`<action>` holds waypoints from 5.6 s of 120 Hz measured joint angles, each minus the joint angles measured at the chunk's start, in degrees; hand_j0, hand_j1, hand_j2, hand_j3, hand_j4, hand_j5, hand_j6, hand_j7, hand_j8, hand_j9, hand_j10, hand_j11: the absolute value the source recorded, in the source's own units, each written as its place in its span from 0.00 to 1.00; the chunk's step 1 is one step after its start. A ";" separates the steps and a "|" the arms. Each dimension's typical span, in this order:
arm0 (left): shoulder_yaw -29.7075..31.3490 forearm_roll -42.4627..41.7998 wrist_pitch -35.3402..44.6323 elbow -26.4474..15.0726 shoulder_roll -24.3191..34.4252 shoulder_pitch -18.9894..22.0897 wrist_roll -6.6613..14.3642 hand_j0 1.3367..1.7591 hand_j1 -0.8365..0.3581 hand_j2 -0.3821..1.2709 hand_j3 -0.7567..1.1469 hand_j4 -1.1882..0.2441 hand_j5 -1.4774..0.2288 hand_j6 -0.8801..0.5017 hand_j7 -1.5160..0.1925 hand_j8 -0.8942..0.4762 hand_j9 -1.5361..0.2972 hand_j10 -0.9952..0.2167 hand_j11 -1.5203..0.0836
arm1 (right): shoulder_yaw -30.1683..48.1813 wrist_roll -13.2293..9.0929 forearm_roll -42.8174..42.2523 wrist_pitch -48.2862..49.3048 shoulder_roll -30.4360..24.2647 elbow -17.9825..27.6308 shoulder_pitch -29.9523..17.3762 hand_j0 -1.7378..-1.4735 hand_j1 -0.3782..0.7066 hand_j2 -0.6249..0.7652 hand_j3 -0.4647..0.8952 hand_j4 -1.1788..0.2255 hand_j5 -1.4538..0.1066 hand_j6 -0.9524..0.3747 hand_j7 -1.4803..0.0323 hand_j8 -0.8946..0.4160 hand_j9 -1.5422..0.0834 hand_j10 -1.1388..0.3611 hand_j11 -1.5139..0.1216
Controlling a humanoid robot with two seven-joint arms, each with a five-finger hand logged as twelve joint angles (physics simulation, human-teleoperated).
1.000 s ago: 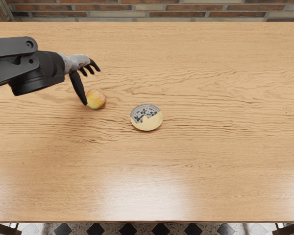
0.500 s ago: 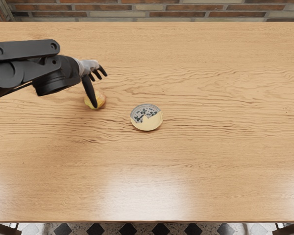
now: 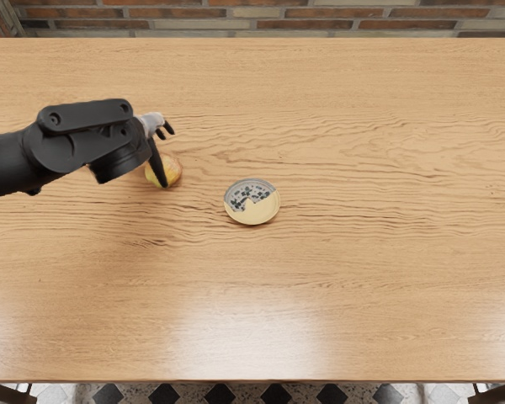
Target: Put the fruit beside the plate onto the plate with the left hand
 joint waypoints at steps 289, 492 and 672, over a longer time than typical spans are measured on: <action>4.43 5.24 -0.07 -16.01 -2.41 -7.76 3.60 0.73 0.48 0.28 0.40 0.32 0.32 0.27 0.34 0.44 0.32 0.48 0.35 | 0.00 0.00 0.00 0.01 0.00 0.00 0.00 0.30 0.07 0.44 0.34 0.81 0.90 0.69 0.95 0.65 0.92 0.73 0.90; -0.27 2.93 7.07 -24.70 -7.33 -12.02 3.46 0.75 0.52 0.29 0.40 0.45 0.47 0.26 0.49 0.37 0.47 0.45 0.52 | 0.00 0.00 0.00 0.01 0.00 0.00 0.00 0.30 0.07 0.44 0.34 0.81 0.90 0.69 0.95 0.65 0.92 0.73 0.90; -75.92 3.26 -42.23 -30.90 16.05 42.45 3.45 0.76 0.74 0.26 0.40 0.65 0.67 0.45 0.70 0.47 0.66 0.61 0.74 | 0.00 0.00 0.00 0.02 0.00 0.00 0.00 0.30 0.07 0.44 0.34 0.81 0.90 0.69 0.95 0.65 0.92 0.73 0.90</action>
